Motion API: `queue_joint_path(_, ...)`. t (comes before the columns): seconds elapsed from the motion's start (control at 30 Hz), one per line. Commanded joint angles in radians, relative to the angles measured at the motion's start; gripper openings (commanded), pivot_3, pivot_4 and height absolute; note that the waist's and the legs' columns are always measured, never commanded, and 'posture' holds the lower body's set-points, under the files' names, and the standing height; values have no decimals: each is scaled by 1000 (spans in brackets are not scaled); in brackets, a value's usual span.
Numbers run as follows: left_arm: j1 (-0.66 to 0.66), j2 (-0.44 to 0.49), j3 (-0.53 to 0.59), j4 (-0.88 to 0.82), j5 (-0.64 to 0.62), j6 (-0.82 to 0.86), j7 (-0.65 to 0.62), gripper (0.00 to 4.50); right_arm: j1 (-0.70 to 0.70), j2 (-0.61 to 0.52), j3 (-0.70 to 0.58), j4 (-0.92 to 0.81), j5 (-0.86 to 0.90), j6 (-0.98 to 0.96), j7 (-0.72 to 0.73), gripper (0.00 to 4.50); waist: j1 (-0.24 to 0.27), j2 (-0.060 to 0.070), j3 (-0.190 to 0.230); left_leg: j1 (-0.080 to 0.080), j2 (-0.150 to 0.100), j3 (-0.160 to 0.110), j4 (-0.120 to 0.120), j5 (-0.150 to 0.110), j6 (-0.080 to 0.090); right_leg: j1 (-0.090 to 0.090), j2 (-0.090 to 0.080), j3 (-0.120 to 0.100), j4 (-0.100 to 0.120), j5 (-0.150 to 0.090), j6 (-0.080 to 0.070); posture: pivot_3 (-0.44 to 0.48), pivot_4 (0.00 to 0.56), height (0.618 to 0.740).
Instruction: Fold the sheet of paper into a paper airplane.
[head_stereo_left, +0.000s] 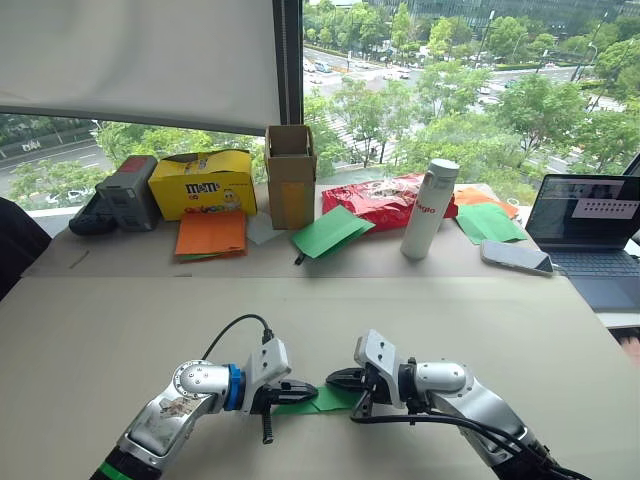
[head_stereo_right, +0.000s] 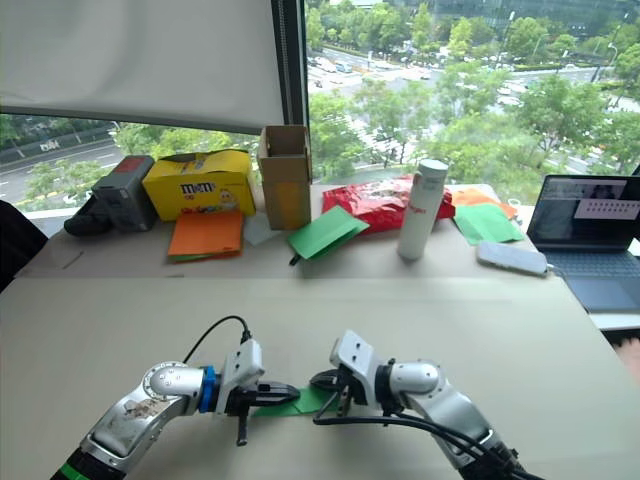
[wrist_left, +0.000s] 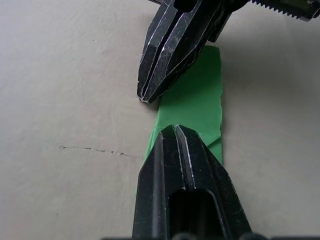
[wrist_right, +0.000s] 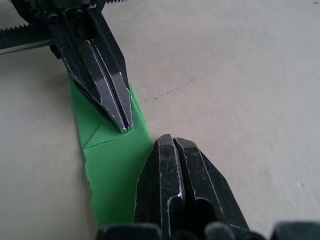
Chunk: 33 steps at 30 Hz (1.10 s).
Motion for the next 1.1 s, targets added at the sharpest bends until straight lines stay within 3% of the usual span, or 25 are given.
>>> queue_joint_path(0.03,42,16,-39,40,20,61,-1,0,12,15,-27,-28,23,-5,-2,51,1,0,0,0,0,0,0,0,0,0,0,0,0,0,0,0,150,740)
queue_joint_path(0.7,41,17,-29,60,-13,78,-6,0,-30,-1,50,-7,-31,-5,71,51,0,1,1,-1,0,0,0,0,0,-1,1,0,0,1,-1,0,150,740)
queue_joint_path(0.9,42,26,-30,62,-14,76,-14,0,5,-38,100,56,-122,-31,57,51,1,1,0,-1,0,0,0,0,1,-1,1,0,0,0,-1,0,150,740)
queue_joint_path(1.1,35,32,-31,72,-13,76,-27,0,68,-79,62,34,-117,15,38,51,4,2,-1,0,0,0,0,0,1,0,1,0,0,0,-1,0,150,740)
